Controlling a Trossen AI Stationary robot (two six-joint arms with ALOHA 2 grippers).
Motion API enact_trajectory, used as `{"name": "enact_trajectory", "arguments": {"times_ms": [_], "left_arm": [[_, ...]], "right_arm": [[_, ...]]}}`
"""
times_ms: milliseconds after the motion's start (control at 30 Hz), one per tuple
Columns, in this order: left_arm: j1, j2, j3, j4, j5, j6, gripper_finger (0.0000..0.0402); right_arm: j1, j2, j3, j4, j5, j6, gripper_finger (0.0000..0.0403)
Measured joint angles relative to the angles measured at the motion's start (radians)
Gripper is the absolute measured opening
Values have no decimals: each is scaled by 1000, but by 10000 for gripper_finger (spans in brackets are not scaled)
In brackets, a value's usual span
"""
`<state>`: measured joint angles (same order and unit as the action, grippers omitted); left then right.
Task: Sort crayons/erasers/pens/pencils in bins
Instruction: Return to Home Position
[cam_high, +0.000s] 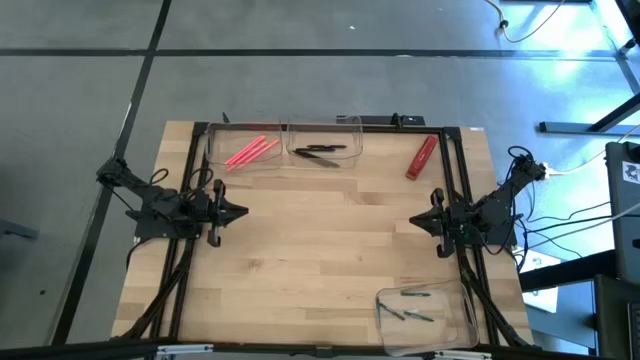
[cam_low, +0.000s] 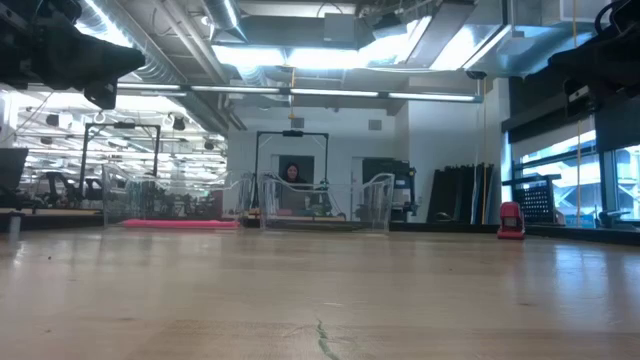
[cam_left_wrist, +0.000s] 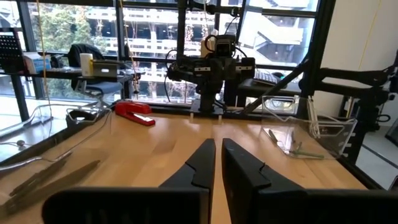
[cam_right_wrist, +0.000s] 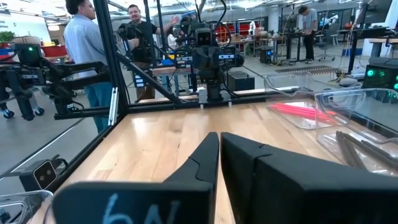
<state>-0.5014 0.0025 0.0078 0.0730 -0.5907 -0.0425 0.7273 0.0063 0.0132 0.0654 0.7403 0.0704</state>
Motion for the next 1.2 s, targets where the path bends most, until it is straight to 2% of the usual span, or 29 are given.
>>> {"name": "enact_trajectory", "arguments": {"times_ms": [467,933,1200], "left_arm": [[0,0,0,0,1,1,1],[0,0,0,-1,0,1,25],[0,0,0,-1,0,2,15]], "right_arm": [[0,0,0,0,0,0,21],[0,0,1,0,0,-1,21],[0,0,1,0,0,-1,22]]}}
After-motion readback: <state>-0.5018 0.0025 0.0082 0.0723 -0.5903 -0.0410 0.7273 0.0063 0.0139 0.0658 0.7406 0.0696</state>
